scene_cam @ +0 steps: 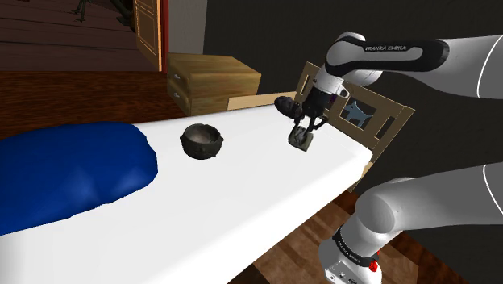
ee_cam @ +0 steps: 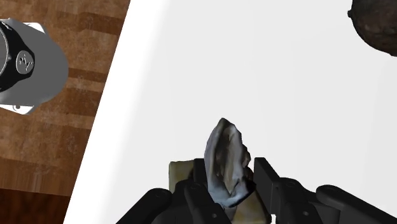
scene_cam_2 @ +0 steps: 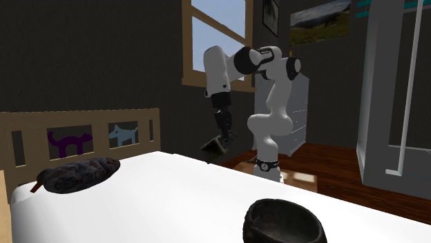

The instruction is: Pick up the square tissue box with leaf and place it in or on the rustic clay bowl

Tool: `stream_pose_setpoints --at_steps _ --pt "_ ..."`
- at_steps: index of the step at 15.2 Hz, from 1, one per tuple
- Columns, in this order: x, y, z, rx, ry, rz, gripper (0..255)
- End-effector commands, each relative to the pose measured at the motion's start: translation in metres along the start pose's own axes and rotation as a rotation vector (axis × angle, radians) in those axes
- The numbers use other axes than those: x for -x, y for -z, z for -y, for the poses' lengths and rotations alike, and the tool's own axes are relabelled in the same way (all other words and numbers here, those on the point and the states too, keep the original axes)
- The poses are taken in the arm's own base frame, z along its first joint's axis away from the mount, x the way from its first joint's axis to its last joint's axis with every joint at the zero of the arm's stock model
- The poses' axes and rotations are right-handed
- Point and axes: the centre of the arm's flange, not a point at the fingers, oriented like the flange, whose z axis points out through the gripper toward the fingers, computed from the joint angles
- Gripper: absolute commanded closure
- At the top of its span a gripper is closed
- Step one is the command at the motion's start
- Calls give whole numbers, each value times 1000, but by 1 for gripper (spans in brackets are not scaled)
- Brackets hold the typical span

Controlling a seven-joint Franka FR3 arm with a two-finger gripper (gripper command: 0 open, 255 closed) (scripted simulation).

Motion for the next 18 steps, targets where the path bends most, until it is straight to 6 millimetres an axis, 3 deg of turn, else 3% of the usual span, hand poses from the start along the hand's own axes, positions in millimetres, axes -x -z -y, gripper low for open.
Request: stream_pose_setpoints --at_steps 1,6,18 --pt "2 10 1 0 0 0 255" --pt "7 34 3 0 0 0 255" --pt "107 17 124 0 0 0 255"
